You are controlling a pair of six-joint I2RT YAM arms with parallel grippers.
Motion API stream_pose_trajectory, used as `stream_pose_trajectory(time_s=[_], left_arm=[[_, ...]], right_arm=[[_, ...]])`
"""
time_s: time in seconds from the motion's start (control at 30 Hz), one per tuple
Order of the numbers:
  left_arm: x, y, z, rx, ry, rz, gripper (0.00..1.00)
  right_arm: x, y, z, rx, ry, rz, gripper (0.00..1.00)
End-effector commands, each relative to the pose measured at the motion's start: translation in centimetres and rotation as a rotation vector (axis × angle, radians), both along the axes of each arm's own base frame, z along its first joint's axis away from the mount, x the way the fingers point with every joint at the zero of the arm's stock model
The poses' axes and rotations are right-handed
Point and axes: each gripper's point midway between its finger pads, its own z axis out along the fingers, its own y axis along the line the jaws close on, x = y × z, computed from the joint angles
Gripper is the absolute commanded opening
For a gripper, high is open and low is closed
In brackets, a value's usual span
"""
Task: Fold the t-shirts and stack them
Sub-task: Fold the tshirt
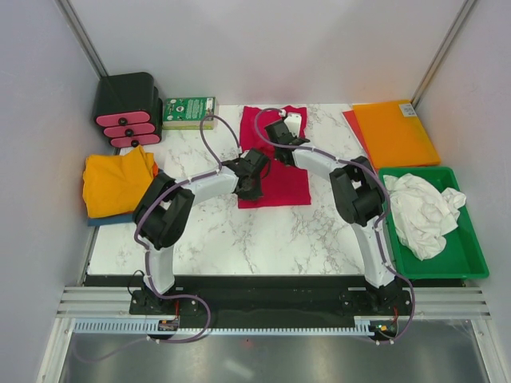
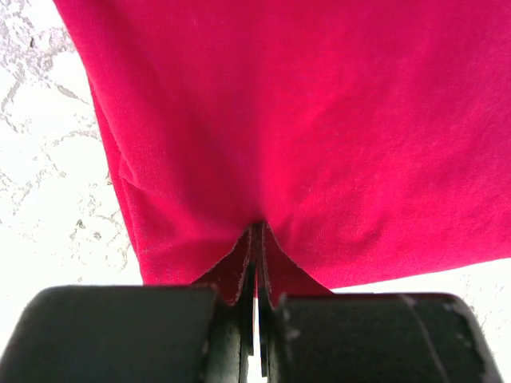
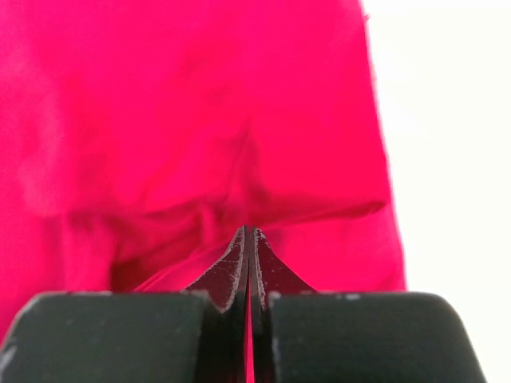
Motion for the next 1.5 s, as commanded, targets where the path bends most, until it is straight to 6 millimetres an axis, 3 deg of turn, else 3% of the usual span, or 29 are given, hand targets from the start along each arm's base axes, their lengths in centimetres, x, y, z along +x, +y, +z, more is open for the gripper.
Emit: stream_pose_trajectory(time_s=[0.0, 0.03, 0.07, 0.1, 0.13, 0.2, 0.23, 0.37, 0.4, 0.43, 0.57, 0.77, 0.87, 1.0, 1.03, 1.07, 1.1, 1.13, 1.2, 1.27, 1.3, 1.37, 1.47], left_arm=[[-0.6, 0.8, -0.3, 0.027, -0.002, 0.026, 0.03], [-0.4, 0.8, 0.3, 0.017, -0.020, 0.030, 0.06], [-0.3, 0.8, 1.6, -0.005, -0.054, 0.036, 0.11], [0.1, 0.6, 2.5, -0.031, -0.090, 0.038, 0.20], [0.2, 0.5, 3.2, -0.047, -0.110, 0.044, 0.23], [0.3, 0.8, 5.2, -0.076, -0.167, 0.052, 0.29], [0.6, 0.6, 5.8, -0.092, -0.193, 0.051, 0.30], [1.5, 0.3, 5.2, -0.052, -0.197, 0.009, 0.28], [1.5, 0.1, 3.4, -0.027, -0.158, -0.003, 0.26], [1.7, -0.2, 3.5, -0.020, -0.142, -0.008, 0.24], [1.1, -0.7, 0.7, -0.005, -0.046, -0.007, 0.20], [0.1, -0.6, -1.7, 0.009, 0.025, 0.004, 0.18], [-0.7, -0.5, -2.0, 0.001, 0.058, 0.007, 0.18], [-3.6, 0.5, -2.5, -0.010, 0.121, 0.020, 0.16], [-4.4, 0.6, -2.6, -0.015, 0.138, 0.026, 0.16], [-4.9, 0.6, -1.7, -0.024, 0.124, 0.021, 0.15], [-6.7, 1.3, -2.3, 0.007, 0.150, 0.008, 0.15], [-7.4, 1.7, -2.1, 0.019, 0.147, 0.010, 0.15], [-9.9, 2.2, -1.4, 0.035, 0.146, -0.017, 0.15], [-11.6, 2.7, -0.9, 0.050, 0.143, -0.017, 0.15], [-13.3, 3.0, -0.5, 0.058, 0.149, -0.041, 0.15], [-16.0, 3.5, -0.6, 0.080, 0.167, -0.059, 0.15], [-18.5, 4.2, 0.6, 0.063, 0.160, -0.052, 0.15]], right_arm=[[0.8, -1.2, 3.2, -0.003, -0.067, -0.022, 0.00], [1.0, -1.0, 6.8, 0.046, -0.149, -0.019, 0.02], [-0.1, -1.4, 6.3, 0.046, -0.135, -0.005, 0.06], [-0.6, -1.5, 7.4, 0.061, -0.155, 0.001, 0.12], [-1.2, -1.7, 9.9, 0.085, -0.193, 0.003, 0.19], [-3.0, -2.3, 9.4, 0.081, -0.166, 0.020, 0.23], [-3.7, -2.4, 10.4, 0.092, -0.173, 0.032, 0.24], [-6.6, -3.6, 6.1, 0.064, -0.056, 0.026, 0.21], [-7.1, -3.5, 5.1, 0.069, -0.022, 0.034, 0.19], [-7.6, -3.5, 3.6, 0.067, 0.013, 0.034, 0.17], [-10.1, -3.5, -0.5, 0.080, 0.116, 0.018, 0.08], [-11.8, -2.9, -2.8, 0.074, 0.173, 0.037, 0.06], [-12.9, -2.9, -3.6, 0.072, 0.199, 0.040, 0.05], [-15.9, -2.8, -4.0, 0.077, 0.229, 0.047, 0.04], [-17.3, -3.4, -4.9, 0.061, 0.255, 0.043, 0.04], [-18.2, -3.7, -5.0, 0.051, 0.260, 0.040, 0.04], [-19.1, -3.2, -4.4, 0.066, 0.247, 0.045, 0.04], [-20.9, -4.1, -5.3, 0.045, 0.275, 0.040, 0.04], [-22.9, -3.8, -4.5, 0.049, 0.259, 0.053, 0.04], [-25.7, -4.8, -5.3, 0.039, 0.288, 0.036, 0.03], [-27.4, -4.8, -5.1, 0.035, 0.281, 0.053, 0.03], [-29.6, -4.5, -4.3, 0.066, 0.270, 0.054, 0.03], [-32.2, -5.5, -4.3, 0.076, 0.268, 0.020, 0.03]])
